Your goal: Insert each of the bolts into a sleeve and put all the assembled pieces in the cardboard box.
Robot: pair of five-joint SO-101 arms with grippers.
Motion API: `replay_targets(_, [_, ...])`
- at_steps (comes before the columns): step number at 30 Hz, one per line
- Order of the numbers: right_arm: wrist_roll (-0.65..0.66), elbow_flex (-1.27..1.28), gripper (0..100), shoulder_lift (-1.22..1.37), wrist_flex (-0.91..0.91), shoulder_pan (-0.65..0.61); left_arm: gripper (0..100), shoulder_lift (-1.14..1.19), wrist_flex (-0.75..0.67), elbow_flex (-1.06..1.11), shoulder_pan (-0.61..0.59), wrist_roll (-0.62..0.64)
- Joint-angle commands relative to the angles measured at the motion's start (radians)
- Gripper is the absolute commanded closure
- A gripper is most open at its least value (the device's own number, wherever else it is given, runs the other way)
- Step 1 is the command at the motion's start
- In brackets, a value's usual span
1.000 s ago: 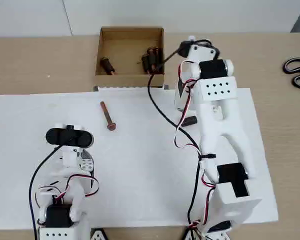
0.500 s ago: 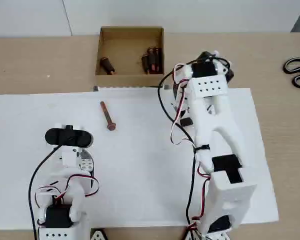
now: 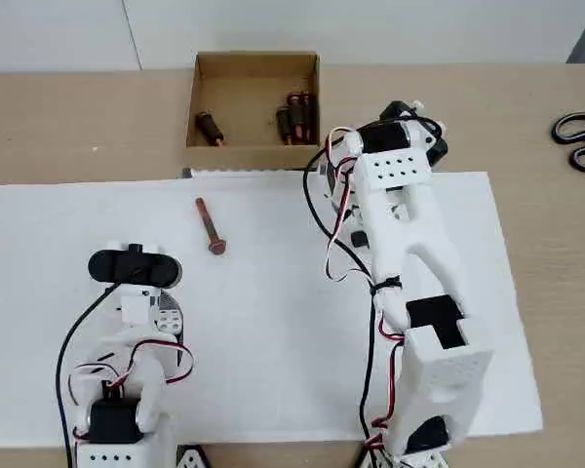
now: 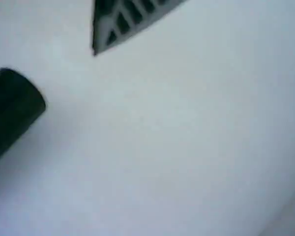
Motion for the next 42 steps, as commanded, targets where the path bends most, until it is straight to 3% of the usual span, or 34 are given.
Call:
replay_targets(1, [-0.012,-0.011,79.8,-0.007,-0.025,0.001,99,-0.005,-0.023,-0.005,-0.005,0.006])
replay_targets(42, [-0.052,-0.009,79.8,0.242,-0.154,0.07,99,-0.006,-0.017,-0.005,-0.006,0.006])
